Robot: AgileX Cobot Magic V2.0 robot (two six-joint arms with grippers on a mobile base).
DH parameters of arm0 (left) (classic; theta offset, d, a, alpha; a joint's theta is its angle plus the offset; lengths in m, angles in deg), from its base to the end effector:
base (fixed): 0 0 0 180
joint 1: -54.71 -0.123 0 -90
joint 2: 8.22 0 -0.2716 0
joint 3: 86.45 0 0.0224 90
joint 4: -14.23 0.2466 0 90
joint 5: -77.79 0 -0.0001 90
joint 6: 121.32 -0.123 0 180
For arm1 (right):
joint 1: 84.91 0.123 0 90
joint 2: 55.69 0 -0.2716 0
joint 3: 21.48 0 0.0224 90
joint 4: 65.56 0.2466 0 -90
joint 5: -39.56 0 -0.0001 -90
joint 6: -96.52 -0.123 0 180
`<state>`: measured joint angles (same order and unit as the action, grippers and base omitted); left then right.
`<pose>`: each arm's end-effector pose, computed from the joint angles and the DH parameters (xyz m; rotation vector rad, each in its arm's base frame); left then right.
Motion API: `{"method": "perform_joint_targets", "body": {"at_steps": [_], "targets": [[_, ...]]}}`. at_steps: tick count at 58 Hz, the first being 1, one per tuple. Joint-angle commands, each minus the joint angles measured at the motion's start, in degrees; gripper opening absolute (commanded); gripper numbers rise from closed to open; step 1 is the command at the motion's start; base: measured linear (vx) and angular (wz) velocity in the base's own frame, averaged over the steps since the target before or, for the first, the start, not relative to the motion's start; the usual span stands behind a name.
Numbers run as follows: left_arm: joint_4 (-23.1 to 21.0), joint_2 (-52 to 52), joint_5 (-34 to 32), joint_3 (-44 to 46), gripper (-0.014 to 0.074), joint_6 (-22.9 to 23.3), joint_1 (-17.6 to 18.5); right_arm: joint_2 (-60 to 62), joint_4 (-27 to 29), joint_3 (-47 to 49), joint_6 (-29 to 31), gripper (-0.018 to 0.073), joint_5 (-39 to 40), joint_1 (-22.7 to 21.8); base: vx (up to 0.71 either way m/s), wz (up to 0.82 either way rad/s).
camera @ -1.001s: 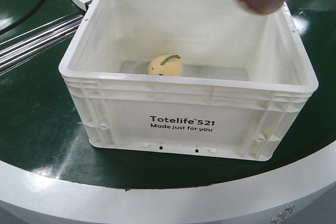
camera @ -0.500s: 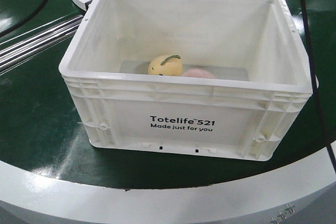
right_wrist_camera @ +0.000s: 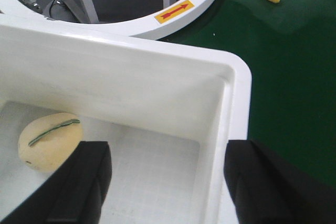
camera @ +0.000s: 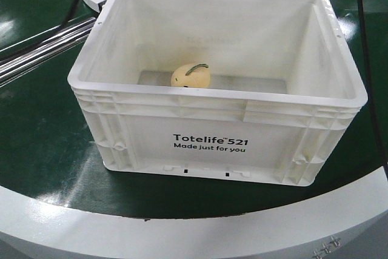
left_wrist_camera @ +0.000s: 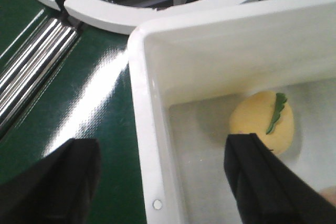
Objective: Place moving items into box and shelve
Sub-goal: 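Move both grippers to the tote's side rims and grip them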
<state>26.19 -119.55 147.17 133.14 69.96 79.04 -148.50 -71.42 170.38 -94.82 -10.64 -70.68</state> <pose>0.3764 -0.1440 0.3811 0.2820 2.4164 -0.0053 0.3376 0.0756 0.3747 -0.0917 2.2843 0.1089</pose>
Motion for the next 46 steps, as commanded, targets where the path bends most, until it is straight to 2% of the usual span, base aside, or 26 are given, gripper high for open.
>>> {"method": "perform_joint_targets", "body": {"at_steps": [1,5,11,20,26,34,46], "targets": [[1.4,1.9,-2.1,1.8,0.0589,0.1,0.0,1.2,0.2,1.8,-2.4,0.051,1.5,-2.8,0.0,0.0],[0.6,1.5,-2.1,1.8,0.0589,-1.3,-0.8,0.4,2.8,1.8,-2.4,0.051,-0.7,-5.6,0.0,0.0],[-3.7,1.4,-2.2,1.8,0.0589,-2.7,-3.5,-1.1,6.7,1.8,-0.2,0.051,-3.8,-9.1,0.0,0.0],[-12.0,1.4,-4.1,1.8,0.0589,-3.1,-8.7,-3.1,8.9,1.8,4.3,0.051,-4.7,-9.7,0.0,0.0],[-17.8,1.3,-5.3,1.8,0.0588,-5.4,-9.6,-3.9,9.8,1.8,5.2,0.051,-4.6,-9.7,0.0,0.0],[-18.1,0.6,-6.3,1.8,0.0567,-6.8,-9.5,-5.1,9.3,1.8,5.3,0.051,-4.6,-9.7,0.0,0.0],[-17.5,-2.2,-1.9,1.8,0.0542,-6.8,-9.4,-6.2,9.0,1.8,5.9,0.051,-5.1,-9.7,0.0,0.0]]}}
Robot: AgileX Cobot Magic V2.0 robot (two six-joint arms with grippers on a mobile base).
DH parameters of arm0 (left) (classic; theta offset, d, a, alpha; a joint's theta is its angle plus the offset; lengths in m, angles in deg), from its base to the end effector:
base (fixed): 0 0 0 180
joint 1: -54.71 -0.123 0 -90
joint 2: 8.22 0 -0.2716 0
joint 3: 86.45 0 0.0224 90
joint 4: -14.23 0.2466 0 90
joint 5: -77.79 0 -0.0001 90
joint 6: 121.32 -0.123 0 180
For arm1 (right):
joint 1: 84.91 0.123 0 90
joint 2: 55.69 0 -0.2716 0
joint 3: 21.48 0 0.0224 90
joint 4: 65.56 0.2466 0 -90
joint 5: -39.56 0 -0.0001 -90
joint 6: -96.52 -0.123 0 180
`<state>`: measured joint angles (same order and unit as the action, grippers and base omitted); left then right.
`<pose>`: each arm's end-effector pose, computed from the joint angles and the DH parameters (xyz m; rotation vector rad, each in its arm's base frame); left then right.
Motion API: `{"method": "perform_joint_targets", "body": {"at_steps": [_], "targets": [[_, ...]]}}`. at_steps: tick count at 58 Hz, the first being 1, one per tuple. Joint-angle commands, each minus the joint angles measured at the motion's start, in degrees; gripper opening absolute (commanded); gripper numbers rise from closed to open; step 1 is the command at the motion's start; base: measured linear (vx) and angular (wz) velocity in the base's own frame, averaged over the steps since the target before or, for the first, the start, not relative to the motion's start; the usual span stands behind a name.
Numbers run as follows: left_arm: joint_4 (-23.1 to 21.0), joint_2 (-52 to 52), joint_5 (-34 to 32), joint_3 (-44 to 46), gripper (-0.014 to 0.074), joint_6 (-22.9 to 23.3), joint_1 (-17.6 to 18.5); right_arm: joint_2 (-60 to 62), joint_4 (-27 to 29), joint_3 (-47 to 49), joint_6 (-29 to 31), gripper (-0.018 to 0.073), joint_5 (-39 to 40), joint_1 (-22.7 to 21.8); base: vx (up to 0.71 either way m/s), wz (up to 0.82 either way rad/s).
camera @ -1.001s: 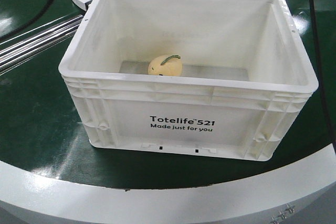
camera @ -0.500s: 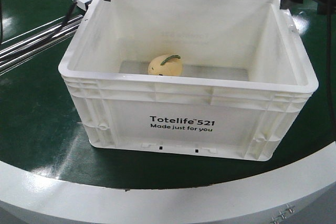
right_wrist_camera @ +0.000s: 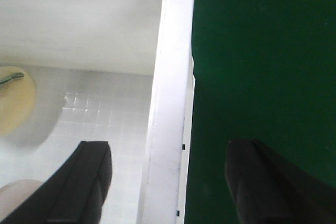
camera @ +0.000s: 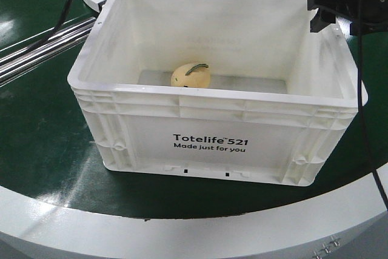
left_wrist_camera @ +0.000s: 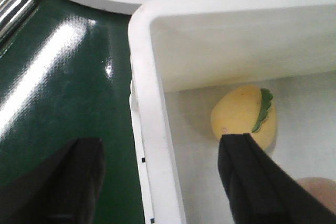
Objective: Place moving items into box and shelve
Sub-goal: 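Move both grippers to the tote's side rims and grip them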
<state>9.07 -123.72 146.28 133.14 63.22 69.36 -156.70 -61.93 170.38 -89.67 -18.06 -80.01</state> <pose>0.4057 -0.1167 0.3503 0.2155 2.5237 -0.2535 0.3635 0.0378 0.3129 0.0519 2.5656 0.1553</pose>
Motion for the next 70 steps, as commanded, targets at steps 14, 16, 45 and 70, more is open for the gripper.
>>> {"method": "perform_joint_targets", "body": {"at_steps": [14,16,45,70], "targets": [[3.0,-0.2,-0.6,1.6,0.0542,-0.1,0.3,1.5,-0.5,1.8,0.9,0.051,2.6,-0.3,0.0,0.0],[3.4,-0.3,-0.4,1.5,0.0542,-0.1,0.3,1.4,-0.5,1.8,0.9,0.051,2.6,-0.3,0.0,0.0],[1.9,-2.7,1.2,1.4,0.0542,0.0,0.3,-1.7,1.7,1.8,0.9,0.0505,0.5,-0.3,0.0,0.0],[1.7,-4.3,1.3,0.2,0.0393,0.0,0.3,-2.4,1.0,1.8,0.9,0.029,-0.2,-0.3,0.0,0.0]]}}
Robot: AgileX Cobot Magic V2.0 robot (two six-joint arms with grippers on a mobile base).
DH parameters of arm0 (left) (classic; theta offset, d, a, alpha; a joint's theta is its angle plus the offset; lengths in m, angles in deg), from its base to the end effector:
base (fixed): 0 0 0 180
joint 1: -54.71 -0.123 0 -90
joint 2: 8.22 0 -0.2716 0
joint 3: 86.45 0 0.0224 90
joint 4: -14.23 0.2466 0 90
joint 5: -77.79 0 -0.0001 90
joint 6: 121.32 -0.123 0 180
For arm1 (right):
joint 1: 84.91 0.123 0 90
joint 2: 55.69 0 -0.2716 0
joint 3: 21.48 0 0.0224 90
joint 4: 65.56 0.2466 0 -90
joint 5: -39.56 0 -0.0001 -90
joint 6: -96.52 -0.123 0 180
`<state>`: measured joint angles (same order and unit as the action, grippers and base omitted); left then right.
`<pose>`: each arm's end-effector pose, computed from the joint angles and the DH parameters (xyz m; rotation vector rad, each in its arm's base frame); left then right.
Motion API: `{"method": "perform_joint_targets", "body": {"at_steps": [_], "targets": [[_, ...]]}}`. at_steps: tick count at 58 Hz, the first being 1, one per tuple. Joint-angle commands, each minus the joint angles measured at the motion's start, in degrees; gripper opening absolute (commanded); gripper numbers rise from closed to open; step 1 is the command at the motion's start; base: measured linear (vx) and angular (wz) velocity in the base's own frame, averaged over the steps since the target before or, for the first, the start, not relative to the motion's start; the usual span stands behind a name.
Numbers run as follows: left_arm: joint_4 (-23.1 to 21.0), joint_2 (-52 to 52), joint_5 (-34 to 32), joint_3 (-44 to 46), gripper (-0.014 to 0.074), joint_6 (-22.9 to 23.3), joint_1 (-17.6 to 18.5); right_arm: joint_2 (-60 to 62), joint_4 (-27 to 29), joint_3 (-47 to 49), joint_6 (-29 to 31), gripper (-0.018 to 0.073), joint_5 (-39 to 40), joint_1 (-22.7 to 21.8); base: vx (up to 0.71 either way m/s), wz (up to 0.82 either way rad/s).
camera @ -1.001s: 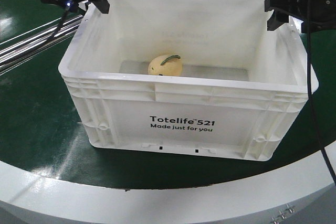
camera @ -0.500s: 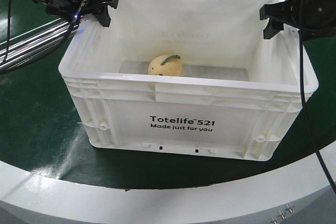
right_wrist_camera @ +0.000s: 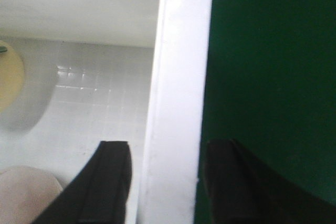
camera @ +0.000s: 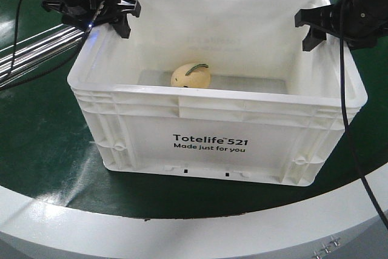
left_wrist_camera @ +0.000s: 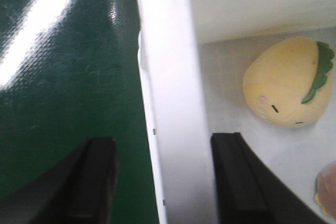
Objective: Place moving items into box and shelve
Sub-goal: 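Move both grippers to the tote's side rims and grip them, then lift the tote with both grippers toward the robot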
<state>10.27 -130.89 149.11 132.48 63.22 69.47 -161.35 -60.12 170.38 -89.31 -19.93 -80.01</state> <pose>0.4244 -0.1201 0.2895 0.2317 2.7077 -0.1950 0.3738 0.0421 0.2811 0.0604 2.6797 0.1840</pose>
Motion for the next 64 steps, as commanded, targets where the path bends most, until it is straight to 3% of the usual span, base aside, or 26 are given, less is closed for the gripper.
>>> {"method": "perform_joint_targets", "body": {"at_steps": [1,15,20,64], "targets": [[0.5,2.8,-1.5,0.9,0.0373,0.0,0.2,2.3,-0.9,1.8,0.6,0.0274,1.6,-0.3,0.0,0.0],[0.5,2.8,-2.0,0.9,0.0104,-0.1,0.2,2.3,-1.0,1.8,0.9,0.0008,1.5,-0.3,0.0,0.0],[0.5,2.9,-2.5,0.9,-0.001,-0.1,0.2,2.3,-1.0,1.8,1.0,-0.0012,1.3,-0.3,0.0,0.0],[-0.8,7.5,-5.1,2.0,-0.0005,-2.9,0.2,7.0,-0.9,3.1,1.3,-0.0008,3.4,-0.3,0.0,0.0]]}}
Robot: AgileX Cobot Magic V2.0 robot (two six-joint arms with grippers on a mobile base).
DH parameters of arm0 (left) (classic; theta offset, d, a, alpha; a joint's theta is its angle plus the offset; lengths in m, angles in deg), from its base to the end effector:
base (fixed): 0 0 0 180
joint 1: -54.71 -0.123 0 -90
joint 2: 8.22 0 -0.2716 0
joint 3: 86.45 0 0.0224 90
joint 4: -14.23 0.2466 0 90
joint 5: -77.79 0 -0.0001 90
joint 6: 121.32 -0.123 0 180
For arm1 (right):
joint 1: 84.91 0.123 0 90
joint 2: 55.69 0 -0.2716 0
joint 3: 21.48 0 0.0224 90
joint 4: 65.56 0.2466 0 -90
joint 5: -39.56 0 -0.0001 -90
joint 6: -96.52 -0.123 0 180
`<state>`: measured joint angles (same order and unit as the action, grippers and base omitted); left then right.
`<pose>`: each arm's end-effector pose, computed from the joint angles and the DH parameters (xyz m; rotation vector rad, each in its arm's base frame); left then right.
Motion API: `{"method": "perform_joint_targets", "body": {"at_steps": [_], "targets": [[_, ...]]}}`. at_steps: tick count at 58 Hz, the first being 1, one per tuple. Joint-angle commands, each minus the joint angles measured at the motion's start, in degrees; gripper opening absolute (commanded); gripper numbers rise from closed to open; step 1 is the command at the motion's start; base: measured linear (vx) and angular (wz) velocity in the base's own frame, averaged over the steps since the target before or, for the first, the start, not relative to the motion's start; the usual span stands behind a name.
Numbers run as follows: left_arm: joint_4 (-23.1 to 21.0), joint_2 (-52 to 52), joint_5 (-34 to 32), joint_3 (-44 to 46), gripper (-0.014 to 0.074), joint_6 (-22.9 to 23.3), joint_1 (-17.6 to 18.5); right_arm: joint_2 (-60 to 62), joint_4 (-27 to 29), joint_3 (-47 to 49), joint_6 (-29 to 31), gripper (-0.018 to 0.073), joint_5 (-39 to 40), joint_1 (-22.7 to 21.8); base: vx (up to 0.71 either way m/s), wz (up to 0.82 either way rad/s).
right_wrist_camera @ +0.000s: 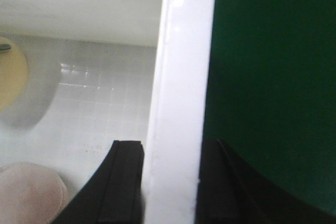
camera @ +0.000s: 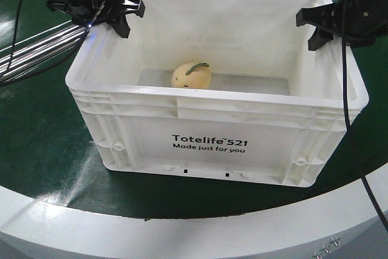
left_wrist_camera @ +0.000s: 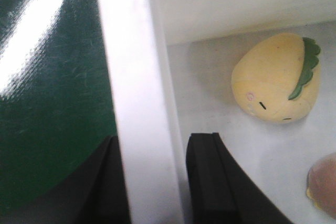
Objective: Place moving items into box and shelve
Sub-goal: 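Lift the tote with both grippers toward the robot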
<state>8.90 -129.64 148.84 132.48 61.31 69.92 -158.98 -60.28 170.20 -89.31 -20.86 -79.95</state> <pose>0.4196 -0.1253 0.2996 0.2821 2.6765 -0.2246 0.3650 0.0416 0.2946 0.0541 2.6579 0.1834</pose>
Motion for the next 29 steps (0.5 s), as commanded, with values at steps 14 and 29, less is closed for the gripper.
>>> {"method": "perform_joint_targets", "body": {"at_steps": [14,29], "targets": [[0.6,9.8,-5.3,2.0,-0.0004,-1.1,-0.3,4.9,2.1,7.0,3.6,-0.0008,2.1,-0.4,0.0,0.0],[0.6,12.8,-2.9,2.0,-0.0004,-1.3,-0.3,4.9,9.2,8.2,8.8,-0.0008,-0.2,-0.4,0.0,0.0]]}}
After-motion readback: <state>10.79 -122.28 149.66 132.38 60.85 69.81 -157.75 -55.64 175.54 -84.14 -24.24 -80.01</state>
